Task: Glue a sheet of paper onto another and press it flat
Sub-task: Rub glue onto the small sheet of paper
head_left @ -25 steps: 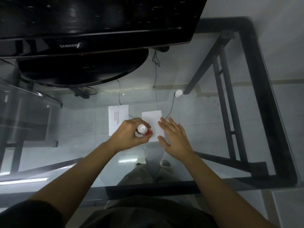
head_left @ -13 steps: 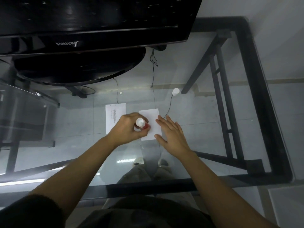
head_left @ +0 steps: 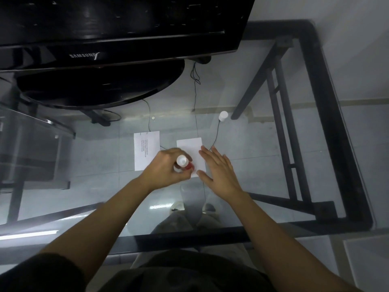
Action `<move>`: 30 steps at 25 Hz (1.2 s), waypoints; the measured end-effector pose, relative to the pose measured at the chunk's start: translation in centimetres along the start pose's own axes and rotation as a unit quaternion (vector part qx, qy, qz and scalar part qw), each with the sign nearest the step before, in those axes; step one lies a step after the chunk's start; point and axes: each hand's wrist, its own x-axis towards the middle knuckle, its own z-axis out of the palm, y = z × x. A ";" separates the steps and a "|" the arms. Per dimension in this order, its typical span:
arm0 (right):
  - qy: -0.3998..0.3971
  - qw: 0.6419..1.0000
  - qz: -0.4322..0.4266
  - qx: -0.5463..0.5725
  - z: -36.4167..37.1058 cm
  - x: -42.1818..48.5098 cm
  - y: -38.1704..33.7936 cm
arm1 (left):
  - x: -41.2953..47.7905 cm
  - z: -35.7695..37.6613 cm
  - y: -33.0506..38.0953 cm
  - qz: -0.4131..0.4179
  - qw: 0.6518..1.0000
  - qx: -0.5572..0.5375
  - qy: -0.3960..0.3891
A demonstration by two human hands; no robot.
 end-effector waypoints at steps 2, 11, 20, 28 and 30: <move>0.001 1.000 0.004 -0.002 0.1 0.0 0.0 | -0.3 0.1 0.1 -0.004 1.000 -0.013 -0.022; 0.010 1.000 -0.001 -0.018 0.0 -0.1 -0.1 | 1.9 -0.8 -0.2 -0.010 0.999 -0.003 0.034; -0.001 0.995 0.058 -0.079 0.1 -0.2 0.0 | 5.3 -2.2 0.1 -0.014 0.998 0.016 0.061; -0.004 0.996 0.062 -0.070 0.3 -0.2 0.1 | 4.4 -0.8 1.1 0.017 1.000 0.025 -0.004; -0.002 0.995 0.063 -0.080 0.4 -0.2 0.1 | 6.1 -1.7 0.8 0.000 0.999 0.032 0.024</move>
